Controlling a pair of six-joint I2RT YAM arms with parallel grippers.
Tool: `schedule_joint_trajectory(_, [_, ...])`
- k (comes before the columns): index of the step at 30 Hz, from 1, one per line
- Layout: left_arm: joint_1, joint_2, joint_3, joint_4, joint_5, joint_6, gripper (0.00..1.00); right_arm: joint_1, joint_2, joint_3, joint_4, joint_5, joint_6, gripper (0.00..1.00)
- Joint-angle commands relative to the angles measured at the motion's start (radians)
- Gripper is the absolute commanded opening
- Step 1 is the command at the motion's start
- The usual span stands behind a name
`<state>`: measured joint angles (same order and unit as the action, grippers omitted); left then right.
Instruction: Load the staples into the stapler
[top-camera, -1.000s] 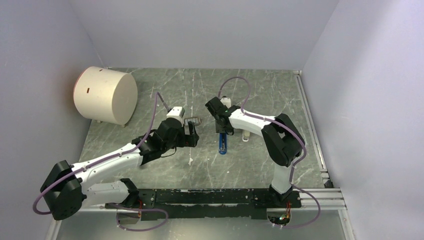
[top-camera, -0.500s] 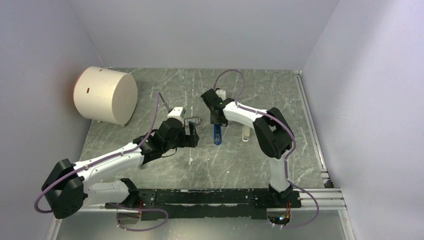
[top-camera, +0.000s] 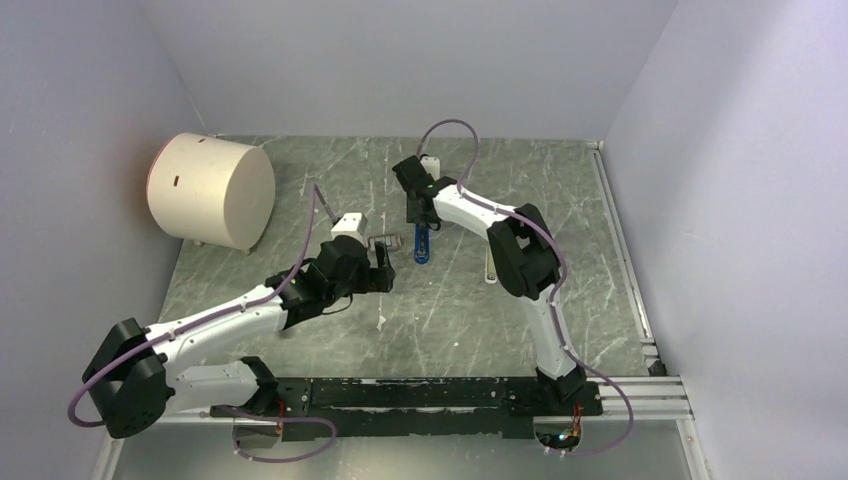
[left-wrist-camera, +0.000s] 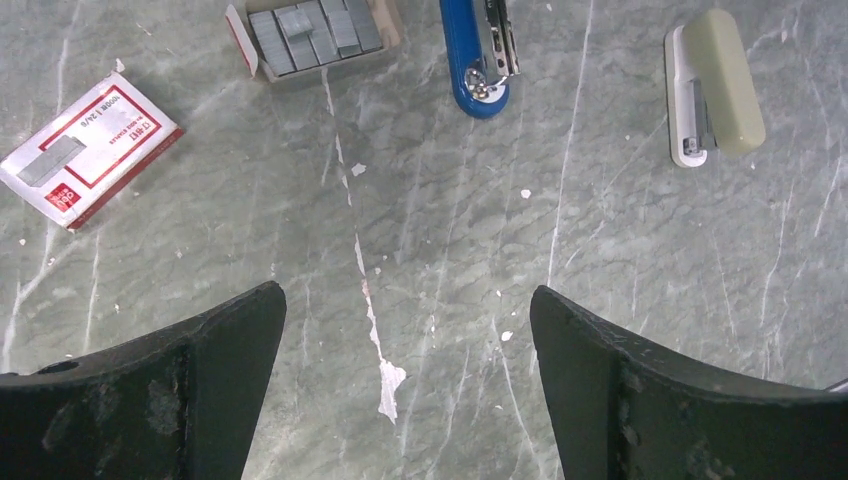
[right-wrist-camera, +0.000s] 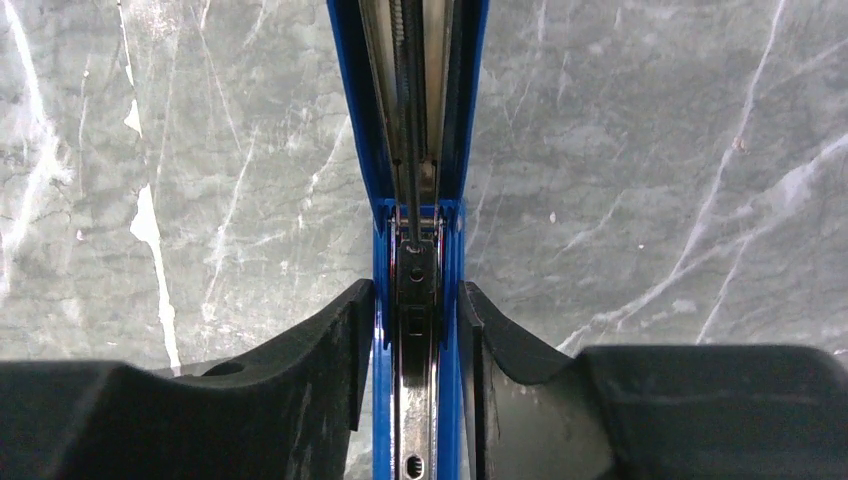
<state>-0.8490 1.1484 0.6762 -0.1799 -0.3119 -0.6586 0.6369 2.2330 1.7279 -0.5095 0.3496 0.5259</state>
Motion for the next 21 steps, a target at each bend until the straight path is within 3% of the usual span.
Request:
schedule_joint_trajectory(1, [-0.002,-0.023,0.036,-0.018,-0.054,-0.01,0.97,-0.009,-0.009,0.033,-0.009,-0.005,-0.02,0.43])
schedule_joint_trajectory(7, [-0.002,-0.034,0.039,-0.011,-0.069,-0.019,0.97,-0.024,-0.125,-0.012,-0.017,-0.06,-0.046,0.56])
schedule_joint_trajectory(21, [-0.002,-0.048,0.024,0.071,-0.018,-0.02,0.97,-0.148,-0.685,-0.571,-0.048,0.021,-0.025,0.64])
